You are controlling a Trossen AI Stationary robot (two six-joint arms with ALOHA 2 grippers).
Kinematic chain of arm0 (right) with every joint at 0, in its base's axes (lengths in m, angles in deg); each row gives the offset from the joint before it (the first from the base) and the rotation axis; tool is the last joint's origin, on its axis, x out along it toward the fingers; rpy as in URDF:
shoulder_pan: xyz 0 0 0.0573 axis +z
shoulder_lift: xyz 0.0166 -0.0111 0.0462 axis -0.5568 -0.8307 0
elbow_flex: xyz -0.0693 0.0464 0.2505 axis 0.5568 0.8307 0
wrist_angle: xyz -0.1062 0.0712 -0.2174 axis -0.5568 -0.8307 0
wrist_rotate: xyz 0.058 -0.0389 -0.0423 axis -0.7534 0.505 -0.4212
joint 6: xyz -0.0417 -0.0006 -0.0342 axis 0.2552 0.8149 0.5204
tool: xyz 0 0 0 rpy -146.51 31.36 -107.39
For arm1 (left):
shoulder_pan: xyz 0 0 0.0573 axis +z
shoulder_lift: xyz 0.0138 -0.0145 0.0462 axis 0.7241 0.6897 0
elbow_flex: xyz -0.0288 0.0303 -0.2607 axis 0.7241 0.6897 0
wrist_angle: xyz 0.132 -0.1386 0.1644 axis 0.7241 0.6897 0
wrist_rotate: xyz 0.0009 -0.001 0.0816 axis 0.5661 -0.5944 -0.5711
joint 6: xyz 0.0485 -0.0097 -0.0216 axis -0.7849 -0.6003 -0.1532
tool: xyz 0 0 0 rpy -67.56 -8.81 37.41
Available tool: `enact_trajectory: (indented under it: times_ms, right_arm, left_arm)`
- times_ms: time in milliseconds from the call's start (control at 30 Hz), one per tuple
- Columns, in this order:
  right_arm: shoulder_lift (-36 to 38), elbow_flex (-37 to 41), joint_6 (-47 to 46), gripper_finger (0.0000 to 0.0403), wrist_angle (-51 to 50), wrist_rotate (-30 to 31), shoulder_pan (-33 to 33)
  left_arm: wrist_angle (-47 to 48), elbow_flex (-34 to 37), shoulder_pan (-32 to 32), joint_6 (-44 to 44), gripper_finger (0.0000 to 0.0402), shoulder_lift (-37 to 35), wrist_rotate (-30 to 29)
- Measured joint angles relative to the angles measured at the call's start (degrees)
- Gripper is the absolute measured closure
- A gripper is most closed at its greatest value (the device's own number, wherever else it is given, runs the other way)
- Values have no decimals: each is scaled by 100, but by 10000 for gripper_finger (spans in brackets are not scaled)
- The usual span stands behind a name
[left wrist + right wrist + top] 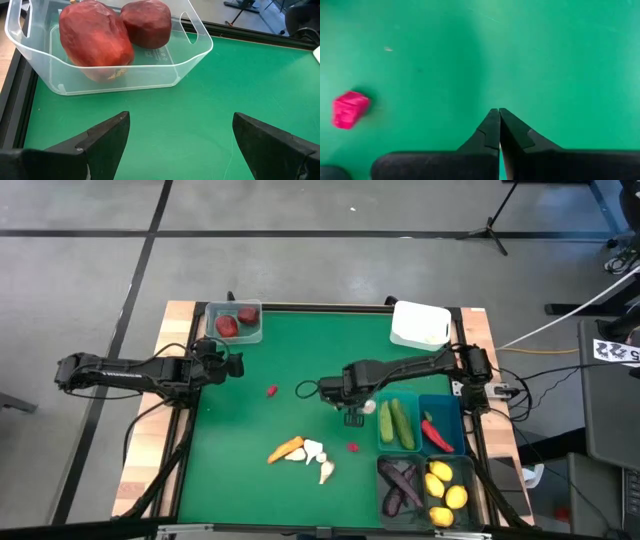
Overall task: Sort produce into baskets
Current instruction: Put the garlic into the white bin
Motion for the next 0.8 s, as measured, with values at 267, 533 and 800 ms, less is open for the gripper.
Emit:
enact_trajectory:
  times_ms: [267, 533, 800]
  right_arm:
    - [381, 2, 465, 403, -60, -9, -747]
    - [1094, 3, 805, 403, -90, -146, -1849]
    - [1490, 5, 1162, 403, -330, -479, -2936]
  left_arm:
    - [8, 0, 1, -28, 57, -2, -2]
    - [20, 0, -1, -24, 57, -2, 0]
    - [15, 0, -1, -22, 57, -2, 0]
